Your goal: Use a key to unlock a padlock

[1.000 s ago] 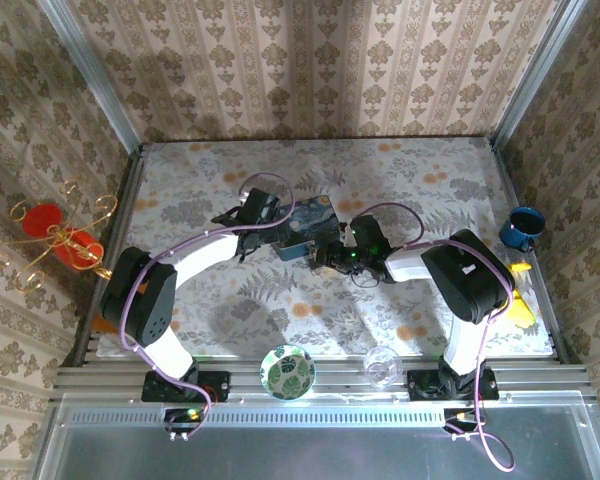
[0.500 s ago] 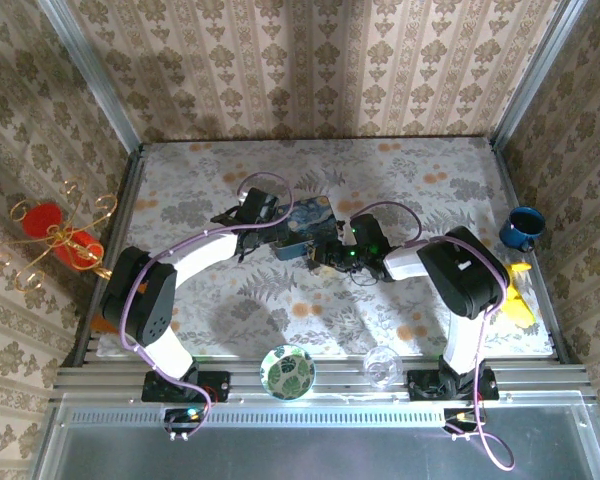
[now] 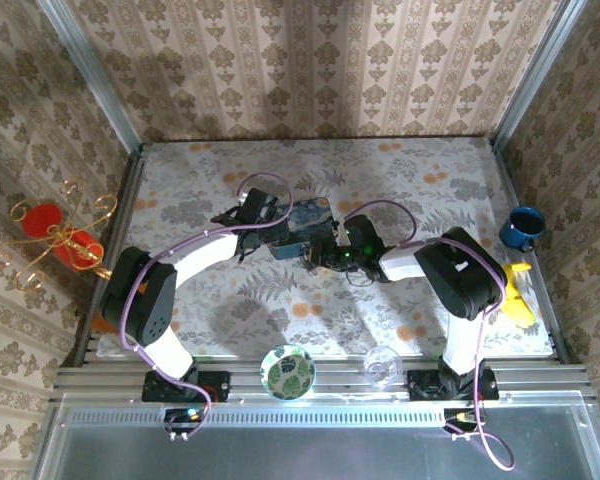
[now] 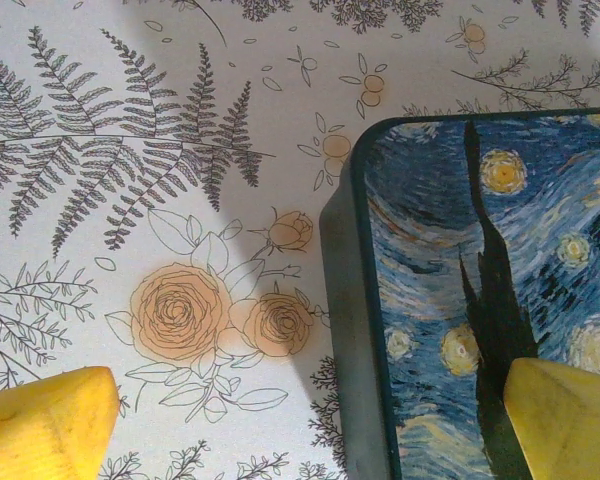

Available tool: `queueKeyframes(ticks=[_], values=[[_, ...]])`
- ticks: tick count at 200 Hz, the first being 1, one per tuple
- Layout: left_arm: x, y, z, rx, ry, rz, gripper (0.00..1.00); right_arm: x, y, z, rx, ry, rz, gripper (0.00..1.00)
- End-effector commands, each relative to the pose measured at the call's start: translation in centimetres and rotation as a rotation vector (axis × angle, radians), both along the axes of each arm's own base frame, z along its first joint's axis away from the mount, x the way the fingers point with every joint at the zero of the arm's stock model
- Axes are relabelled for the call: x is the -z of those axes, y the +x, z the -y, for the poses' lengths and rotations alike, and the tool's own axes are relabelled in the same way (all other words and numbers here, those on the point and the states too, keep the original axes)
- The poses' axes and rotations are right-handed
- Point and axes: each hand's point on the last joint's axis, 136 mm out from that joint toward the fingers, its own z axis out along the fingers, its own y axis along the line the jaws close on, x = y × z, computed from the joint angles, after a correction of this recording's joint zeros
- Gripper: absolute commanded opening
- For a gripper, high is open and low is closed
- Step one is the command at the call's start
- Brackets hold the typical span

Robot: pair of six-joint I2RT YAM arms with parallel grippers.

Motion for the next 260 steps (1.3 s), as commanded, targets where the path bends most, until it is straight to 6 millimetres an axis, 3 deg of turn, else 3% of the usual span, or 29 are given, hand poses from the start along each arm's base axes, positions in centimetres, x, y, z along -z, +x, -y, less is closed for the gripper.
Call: queueKeyframes(ticks=[1, 62, 109, 194, 260], values=[[2.2, -1.5, 0.0, 0.008, 0.012, -0.076, 1.00, 2.8, -1.9, 0.8, -0.008, -0.153, -0.061, 0.33], [2.3, -1.6, 0.2, 0.009, 0.003, -0.080, 1.00, 3.7, -2.9, 0.9, 0.003, -0.272, -0.043, 0.40], [2.3, -1.7, 0.5, 0.015, 0.000, -0.080, 1.00, 2.8, -3.4, 0.8, 0.004, -0.307, -0.002, 0.48], [2.1, -1.7, 0.4, 0.010, -0.001, -0.076, 1.00, -3.0, -3.7, 1.5, 0.094, -0.314, 0.128, 0.51], [1.9, -1.8, 0.5, 0.012, -0.008, -0.076, 1.00, -2.1, -4.1, -0.2, 0.066, -0.487, 0.157, 0.67]])
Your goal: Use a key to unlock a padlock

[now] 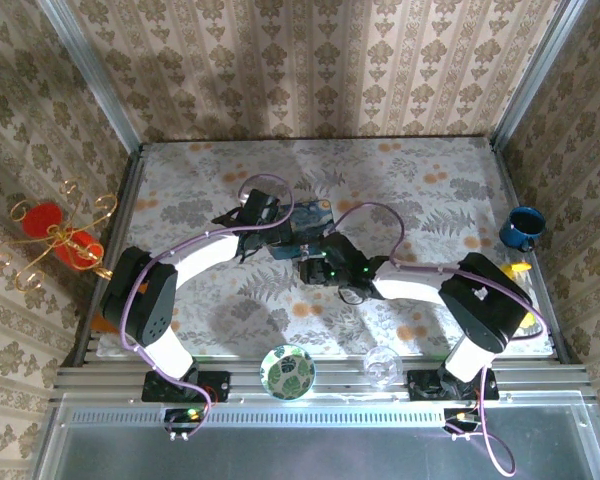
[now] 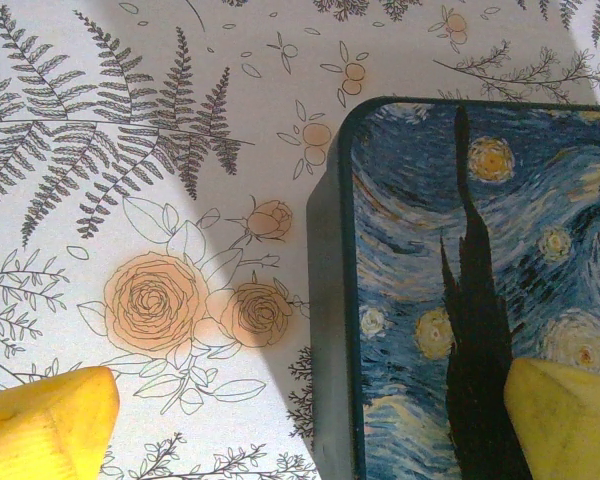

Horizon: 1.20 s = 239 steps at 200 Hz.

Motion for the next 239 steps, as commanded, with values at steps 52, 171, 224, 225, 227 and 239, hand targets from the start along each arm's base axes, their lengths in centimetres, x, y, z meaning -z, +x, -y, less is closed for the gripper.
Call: queueKeyframes(ticks=[52, 171, 224, 225, 227, 239], values=[[1.9, -1.6, -0.3, 0.007, 0.016, -0.076, 1.00, 1.2, 1.4, -0.9, 0.025, -0.256, 0.036, 0.68], [2.0, -1.7, -0.6, -0.002, 0.004, -0.081, 1.00, 4.2, 1.7, -1.1, 0.045, -0.230, -0.043, 0.54], [2.0, -1.6, -1.0, -0.014, 0.004, -0.081, 1.00, 4.5, 1.2, -0.4, 0.036, -0.170, -0.060, 0.35], [2.0, -1.6, -1.0, -0.014, 0.004, -0.080, 1.00, 4.5, 1.2, -0.4, 0.036, -0.168, -0.059, 0.35], [2.0, -1.6, -1.0, -0.014, 0.003, -0.080, 1.00, 4.5, 1.2, -0.4, 0.037, -0.165, -0.059, 0.34], [2.0, -1.6, -1.1, -0.017, 0.004, -0.081, 1.00, 4.5, 1.2, -0.5, 0.031, -0.151, -0.061, 0.27]])
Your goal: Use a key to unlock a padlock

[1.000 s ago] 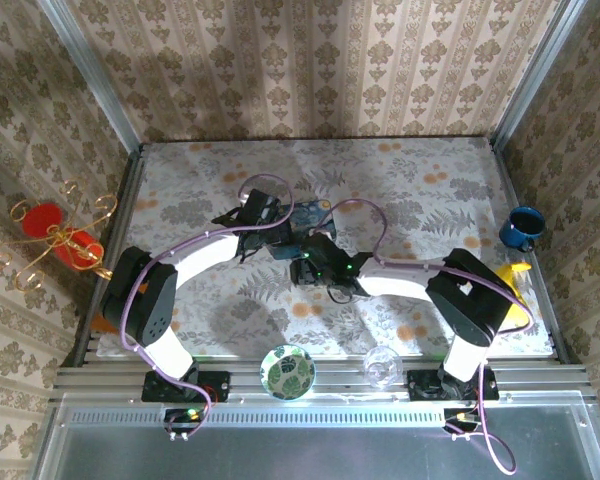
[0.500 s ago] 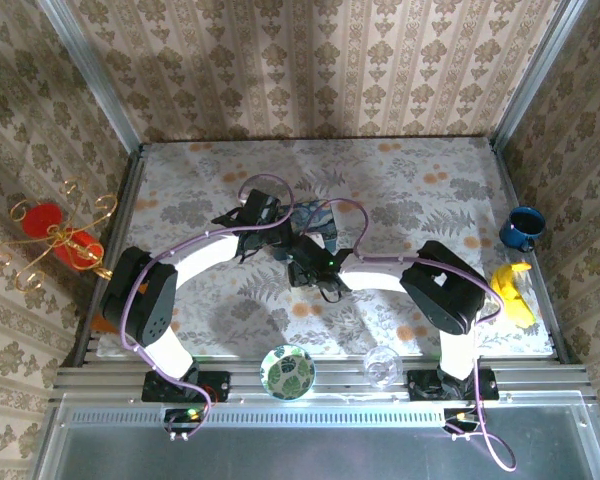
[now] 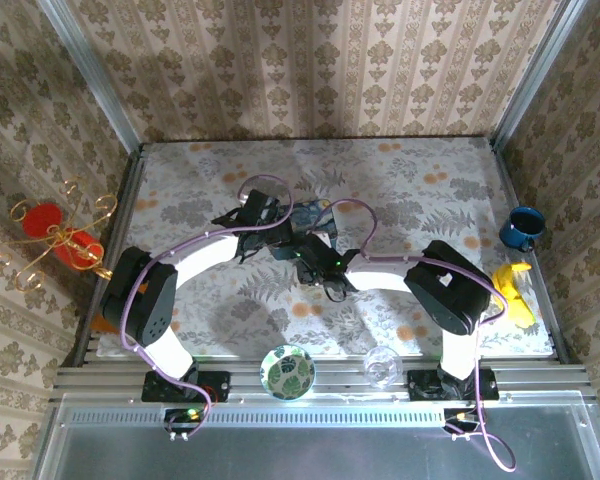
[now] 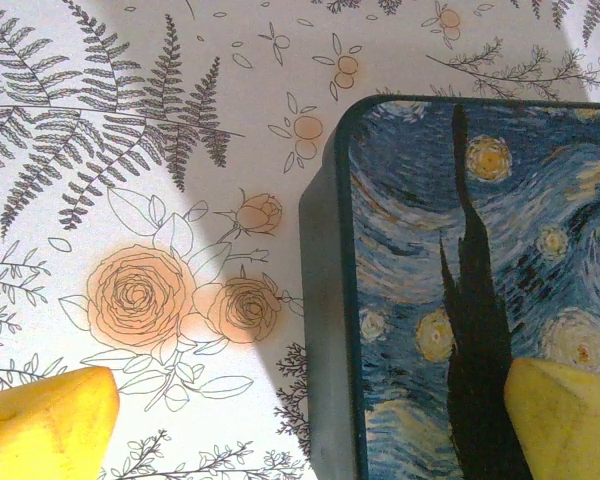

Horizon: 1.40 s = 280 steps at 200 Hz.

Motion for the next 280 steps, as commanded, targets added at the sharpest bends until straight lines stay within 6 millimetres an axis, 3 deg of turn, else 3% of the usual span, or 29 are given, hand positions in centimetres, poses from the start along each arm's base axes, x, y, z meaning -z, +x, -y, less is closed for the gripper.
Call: queueKeyframes(ticks=[1, 34, 96, 187, 280], values=[[1.8, -1.5, -1.3, -0.009, 0.037, -0.072, 1.00, 1.3, -0.9, -0.1, -0.008, 0.044, -0.052, 0.26], [1.8, -1.5, -1.4, -0.012, 0.037, -0.073, 1.00, 1.2, -0.8, -0.2, -0.017, 0.080, -0.055, 0.13], [1.5, -1.7, -1.8, -0.026, 0.035, -0.070, 1.00, 0.1, -0.4, -0.2, -0.038, 0.168, -0.027, 0.00], [2.7, -3.1, -1.8, -0.033, 0.027, -0.101, 1.00, -0.5, 1.1, 1.1, 0.033, 0.363, -0.040, 0.00], [2.7, -2.7, -2.0, -0.040, 0.025, -0.096, 1.00, -2.2, 2.4, 1.4, 0.043, 0.520, -0.019, 0.00]])
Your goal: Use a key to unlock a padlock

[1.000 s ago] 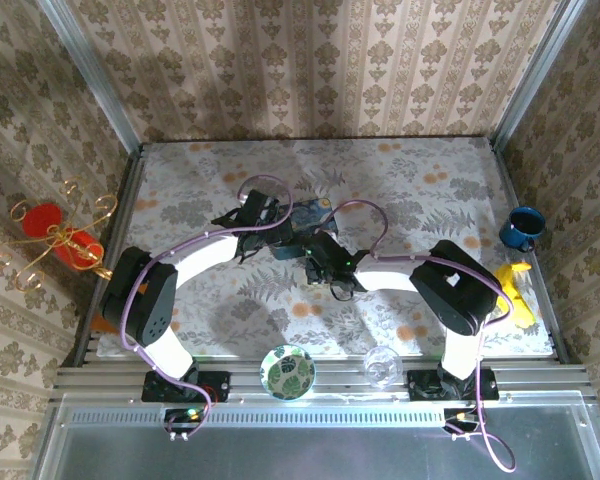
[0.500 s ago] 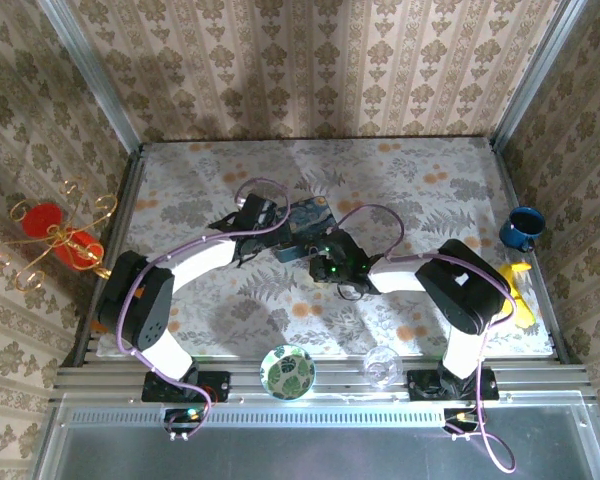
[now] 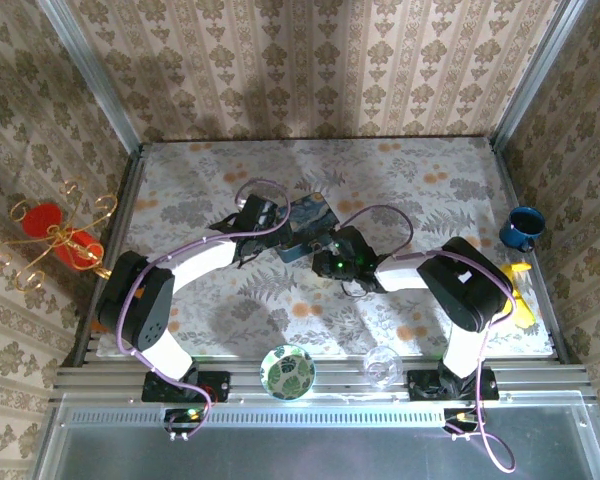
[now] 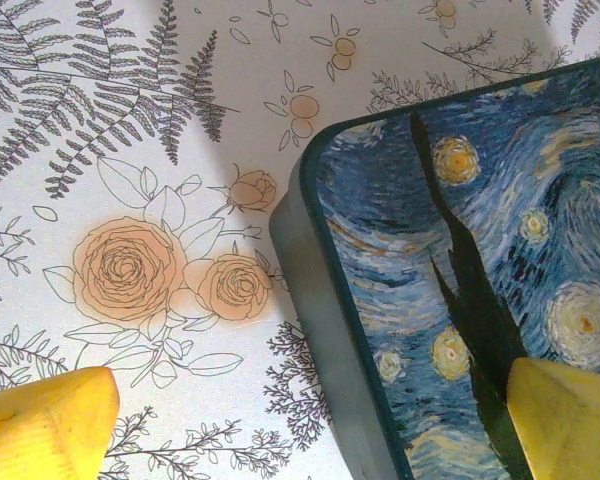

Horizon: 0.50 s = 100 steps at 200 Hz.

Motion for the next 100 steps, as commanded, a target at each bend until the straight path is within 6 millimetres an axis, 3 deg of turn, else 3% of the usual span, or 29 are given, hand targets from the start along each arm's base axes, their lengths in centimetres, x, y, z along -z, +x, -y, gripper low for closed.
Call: queueKeyframes(ticks=[1, 55, 100], values=[[2.5, -1.9, -1.9, -0.015, 0.076, -0.096, 1.00, -1.6, 0.9, -0.2, 0.010, 0.089, 0.034, 0.00], [2.5, -1.9, -2.0, -0.011, 0.084, -0.096, 1.00, -4.6, 0.4, -2.5, -0.108, 0.308, 0.064, 0.00], [2.4, -1.9, -2.1, -0.011, 0.086, -0.094, 1.00, -5.0, 0.5, -1.7, -0.098, 0.358, 0.045, 0.00]])
